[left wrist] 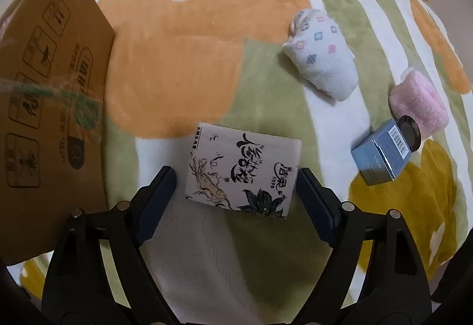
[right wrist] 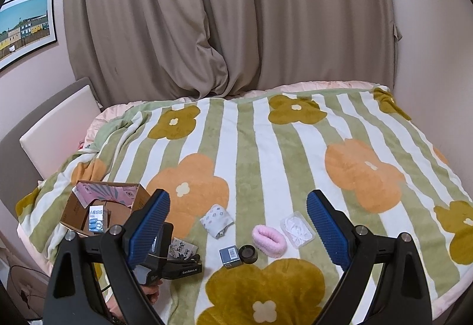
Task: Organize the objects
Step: 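Lower the left tool onto the white printed snack packet and grasp it, then lift the snack packet with the left tool while the right tool approaches the black jar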
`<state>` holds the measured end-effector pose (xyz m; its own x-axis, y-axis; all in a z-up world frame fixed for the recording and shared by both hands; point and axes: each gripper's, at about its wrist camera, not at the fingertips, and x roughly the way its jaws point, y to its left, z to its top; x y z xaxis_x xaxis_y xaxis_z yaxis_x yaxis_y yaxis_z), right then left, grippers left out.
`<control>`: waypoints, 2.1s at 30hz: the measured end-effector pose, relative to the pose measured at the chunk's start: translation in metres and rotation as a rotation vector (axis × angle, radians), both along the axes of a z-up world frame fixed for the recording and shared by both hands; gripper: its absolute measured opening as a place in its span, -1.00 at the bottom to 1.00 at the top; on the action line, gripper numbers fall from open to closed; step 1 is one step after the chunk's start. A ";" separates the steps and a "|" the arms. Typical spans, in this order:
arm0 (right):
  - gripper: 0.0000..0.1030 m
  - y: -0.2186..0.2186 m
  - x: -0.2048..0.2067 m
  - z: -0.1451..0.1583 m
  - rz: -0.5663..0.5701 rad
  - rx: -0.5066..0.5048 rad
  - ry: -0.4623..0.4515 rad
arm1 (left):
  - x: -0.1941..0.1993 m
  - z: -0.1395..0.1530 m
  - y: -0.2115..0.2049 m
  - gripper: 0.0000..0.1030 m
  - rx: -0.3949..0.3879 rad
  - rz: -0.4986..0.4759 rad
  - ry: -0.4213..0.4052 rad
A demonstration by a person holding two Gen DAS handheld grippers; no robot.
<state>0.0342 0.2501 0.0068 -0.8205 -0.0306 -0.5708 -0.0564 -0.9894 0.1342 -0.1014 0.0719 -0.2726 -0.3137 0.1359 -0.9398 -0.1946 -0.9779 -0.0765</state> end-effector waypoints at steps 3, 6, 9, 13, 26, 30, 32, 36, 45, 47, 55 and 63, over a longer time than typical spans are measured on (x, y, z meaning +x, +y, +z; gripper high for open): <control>0.80 -0.001 -0.002 -0.002 0.002 0.001 -0.005 | -0.001 0.000 -0.004 0.32 0.028 0.011 -0.009; 0.80 -0.001 -0.002 -0.004 0.002 -0.002 -0.008 | -0.002 0.000 -0.006 0.23 0.036 0.012 -0.012; 0.80 -0.001 -0.002 -0.005 0.002 -0.006 -0.008 | -0.001 0.002 -0.007 0.22 0.033 0.009 -0.008; 0.80 -0.001 -0.002 -0.004 0.001 -0.004 -0.006 | 0.002 0.008 -0.009 0.21 0.034 0.013 0.006; 0.80 -0.001 0.008 0.006 -0.010 0.010 0.031 | 0.040 0.092 -0.029 0.20 0.128 0.043 0.184; 0.80 -0.002 0.011 0.009 -0.010 0.007 0.038 | 0.048 0.123 -0.030 0.20 0.153 0.036 0.253; 0.80 -0.002 0.013 0.011 -0.011 0.005 0.043 | 0.057 0.142 -0.028 0.20 0.161 0.030 0.302; 0.80 -0.001 0.016 0.014 -0.015 0.000 0.054 | 0.077 0.184 -0.028 0.20 0.154 0.019 0.408; 0.80 -0.002 0.026 0.021 -0.015 0.003 0.074 | 0.142 0.275 -0.047 0.20 0.124 0.013 0.641; 0.80 -0.003 0.028 0.023 -0.014 0.008 0.081 | 0.163 0.292 -0.054 0.20 0.129 0.011 0.683; 0.80 -0.008 0.033 0.026 -0.006 0.018 0.091 | 0.194 0.323 -0.070 0.20 0.133 0.029 0.764; 0.80 -0.014 0.025 0.017 0.097 0.109 0.085 | 0.195 0.323 -0.070 0.20 0.128 0.022 0.757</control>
